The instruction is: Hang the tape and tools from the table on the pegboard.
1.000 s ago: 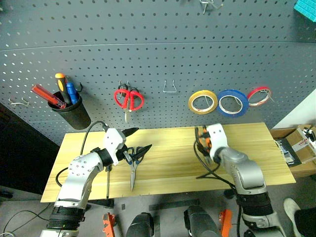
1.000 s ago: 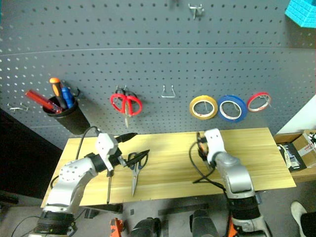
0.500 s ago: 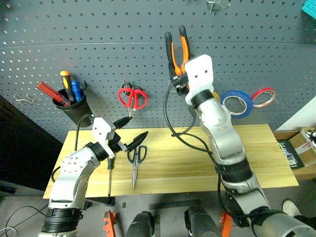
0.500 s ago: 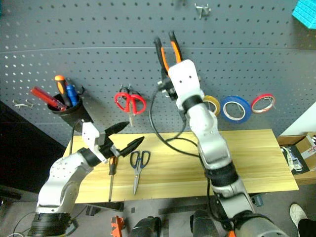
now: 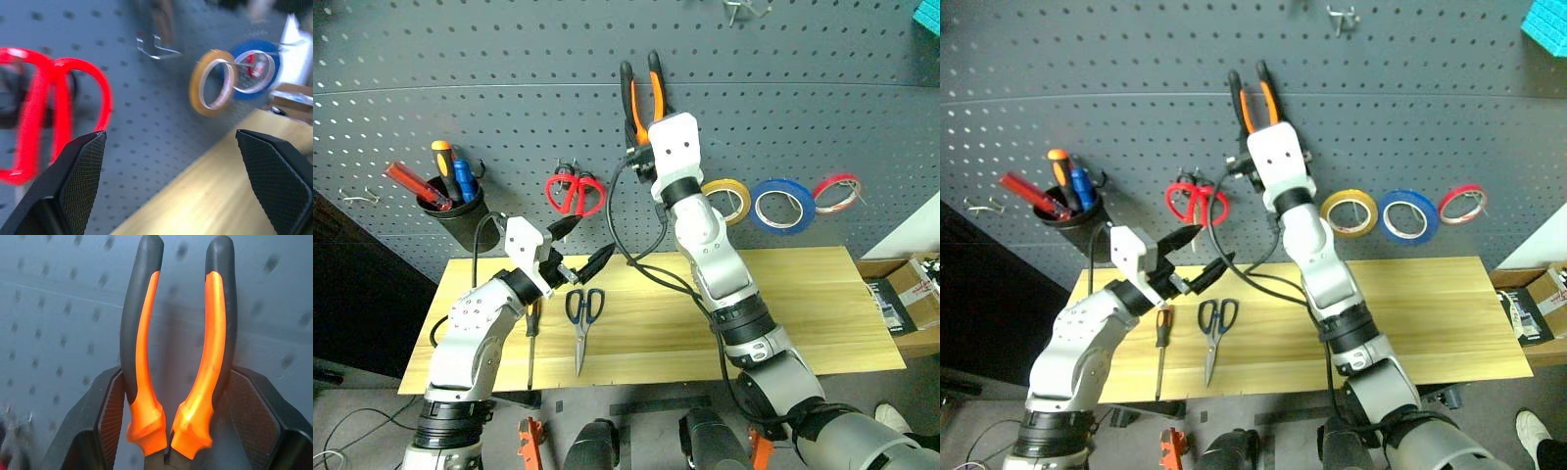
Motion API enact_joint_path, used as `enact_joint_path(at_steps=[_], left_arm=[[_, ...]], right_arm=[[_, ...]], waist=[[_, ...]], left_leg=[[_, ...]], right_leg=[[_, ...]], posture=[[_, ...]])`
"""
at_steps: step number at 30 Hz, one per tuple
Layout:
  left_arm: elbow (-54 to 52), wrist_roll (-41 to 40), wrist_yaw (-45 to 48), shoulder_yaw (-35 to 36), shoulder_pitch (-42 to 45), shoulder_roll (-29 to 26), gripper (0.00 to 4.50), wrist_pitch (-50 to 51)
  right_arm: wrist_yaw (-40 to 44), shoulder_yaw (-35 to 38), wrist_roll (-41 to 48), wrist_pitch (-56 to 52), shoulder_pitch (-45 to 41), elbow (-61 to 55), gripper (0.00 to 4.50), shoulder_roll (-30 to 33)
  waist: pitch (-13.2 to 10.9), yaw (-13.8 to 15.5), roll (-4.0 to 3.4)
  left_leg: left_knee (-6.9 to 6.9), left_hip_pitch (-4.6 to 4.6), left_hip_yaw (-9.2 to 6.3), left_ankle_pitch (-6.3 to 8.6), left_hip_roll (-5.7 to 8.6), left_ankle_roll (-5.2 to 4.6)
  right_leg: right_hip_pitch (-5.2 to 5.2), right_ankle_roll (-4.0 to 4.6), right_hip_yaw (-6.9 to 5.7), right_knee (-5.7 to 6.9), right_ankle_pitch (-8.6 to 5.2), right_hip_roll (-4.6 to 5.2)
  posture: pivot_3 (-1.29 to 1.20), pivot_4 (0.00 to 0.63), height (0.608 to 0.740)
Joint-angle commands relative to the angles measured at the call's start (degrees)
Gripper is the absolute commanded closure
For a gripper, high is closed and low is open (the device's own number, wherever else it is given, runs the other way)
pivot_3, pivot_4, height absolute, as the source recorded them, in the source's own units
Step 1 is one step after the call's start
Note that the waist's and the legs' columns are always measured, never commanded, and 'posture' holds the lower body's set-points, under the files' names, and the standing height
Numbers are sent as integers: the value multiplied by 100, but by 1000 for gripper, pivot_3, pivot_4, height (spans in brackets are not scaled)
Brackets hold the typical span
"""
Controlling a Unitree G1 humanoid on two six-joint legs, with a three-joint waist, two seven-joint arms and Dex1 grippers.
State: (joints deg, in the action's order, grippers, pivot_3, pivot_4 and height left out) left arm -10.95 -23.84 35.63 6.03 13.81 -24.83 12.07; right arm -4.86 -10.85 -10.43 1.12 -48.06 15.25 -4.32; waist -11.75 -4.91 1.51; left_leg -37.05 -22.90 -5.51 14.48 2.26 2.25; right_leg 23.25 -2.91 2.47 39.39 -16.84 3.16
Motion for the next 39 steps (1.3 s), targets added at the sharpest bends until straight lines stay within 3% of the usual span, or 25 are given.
enact_joint_path(at_steps=[1, 12, 23, 29, 35, 36, 39], left_arm=[[-15, 36, -188, 142, 136, 58, 0, -48], [231, 142, -310, 193, 325, 112, 0, -223], [253, 208, -429, 153, 416, 206, 0, -299], [262, 244, -439, 134, 424, 250, 0, -296], [283, 358, -581, 100, 362, 283, 0, -152], [265, 373, -621, 84, 324, 283, 0, -86], [114, 423, -760, -6, 89, 268, 0, 292]], right_arm=[[-155, 40, -137, 399, 42, 156, 1675, 37], [-484, 210, -167, 791, -67, 352, 1676, -106], [-699, 357, -170, 1452, -765, 2128, 1678, -61], [-708, 276, -225, 1372, -294, 2104, 1679, -114], [-297, 159, -124, 658, 466, 1041, 1682, -189], [-161, 170, -44, 442, 560, 840, 965, -199], [645, -35, 202, -787, 1042, -176, 197, -102]], waist=[[3, 0, 5], [5, -4, 7], [4, -11, 7], [5, -2, 8], [7, 11, 11], [7, 12, 12], [6, 7, 10]], left_leg=[[-1, 1, 0, 0, 0, 0], [-5, 9, -3, -2, -1, -3], [-6, 15, -2, -6, -1, -5], [-10, 16, -5, -13, -2, -5], [-9, 16, -10, -15, -1, -5], [-9, 16, -11, -15, -1, -5], [-8, 16, -10, -15, -1, -5]], right_leg=[[-1, 0, 0, 5, 0, 0], [0, 0, -1, 32, 0, -2], [1, 1, 0, 51, 0, -3], [-1, 10, -4, 59, 6, -3], [-4, 11, -7, 58, 6, -3], [-4, 11, -7, 57, 6, -3], [-3, 11, -6, 56, 6, -3]], posture=[[-31, 160, 740], [-33, 163, 740], [-17, 170, 740], [-22, 171, 740], [-35, 174, 740], [-36, 174, 740], [-48, 176, 740]])
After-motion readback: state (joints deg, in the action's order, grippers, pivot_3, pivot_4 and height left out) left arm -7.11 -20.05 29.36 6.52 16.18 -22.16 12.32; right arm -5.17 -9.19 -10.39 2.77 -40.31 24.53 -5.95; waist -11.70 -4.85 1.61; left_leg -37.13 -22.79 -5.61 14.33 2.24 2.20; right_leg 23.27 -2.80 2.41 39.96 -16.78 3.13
